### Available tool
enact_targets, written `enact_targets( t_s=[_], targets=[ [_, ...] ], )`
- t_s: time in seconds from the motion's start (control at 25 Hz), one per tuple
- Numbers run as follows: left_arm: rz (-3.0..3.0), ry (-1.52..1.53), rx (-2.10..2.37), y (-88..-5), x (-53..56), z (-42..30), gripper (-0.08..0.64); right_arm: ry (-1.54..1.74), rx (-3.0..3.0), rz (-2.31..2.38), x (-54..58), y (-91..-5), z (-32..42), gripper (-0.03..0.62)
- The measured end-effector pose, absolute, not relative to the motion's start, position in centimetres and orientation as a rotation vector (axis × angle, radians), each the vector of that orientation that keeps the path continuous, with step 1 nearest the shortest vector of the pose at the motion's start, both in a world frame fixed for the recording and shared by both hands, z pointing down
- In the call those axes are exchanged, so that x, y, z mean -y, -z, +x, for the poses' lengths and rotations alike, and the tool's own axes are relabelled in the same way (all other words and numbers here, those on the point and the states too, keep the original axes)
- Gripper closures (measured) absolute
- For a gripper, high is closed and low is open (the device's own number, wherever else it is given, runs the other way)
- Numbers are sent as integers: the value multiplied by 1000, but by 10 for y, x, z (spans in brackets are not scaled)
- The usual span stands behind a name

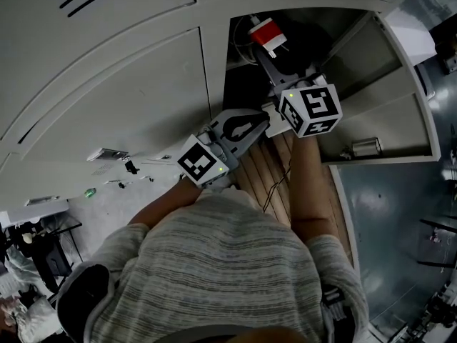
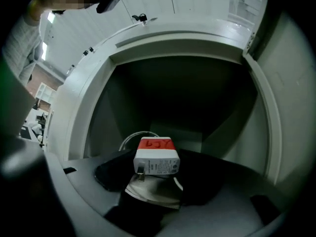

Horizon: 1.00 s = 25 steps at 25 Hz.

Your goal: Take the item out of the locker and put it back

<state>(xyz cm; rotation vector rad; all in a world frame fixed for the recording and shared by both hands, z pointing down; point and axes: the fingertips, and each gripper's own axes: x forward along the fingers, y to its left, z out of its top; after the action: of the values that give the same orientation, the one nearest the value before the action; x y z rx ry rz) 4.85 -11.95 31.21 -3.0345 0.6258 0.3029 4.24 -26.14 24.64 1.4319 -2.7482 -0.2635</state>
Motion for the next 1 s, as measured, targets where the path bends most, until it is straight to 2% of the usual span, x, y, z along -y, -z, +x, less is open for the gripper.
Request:
enact_targets(
  t_s=[0.48,1.0],
  targets=[
    [-3022,-297,-598,-306,112,52,548,394,2818,1558,252,-219,64,311],
    [-3023,-308,-642,-308,114,49,548,264,2574,1380,274,-265,38,311]
  ],
)
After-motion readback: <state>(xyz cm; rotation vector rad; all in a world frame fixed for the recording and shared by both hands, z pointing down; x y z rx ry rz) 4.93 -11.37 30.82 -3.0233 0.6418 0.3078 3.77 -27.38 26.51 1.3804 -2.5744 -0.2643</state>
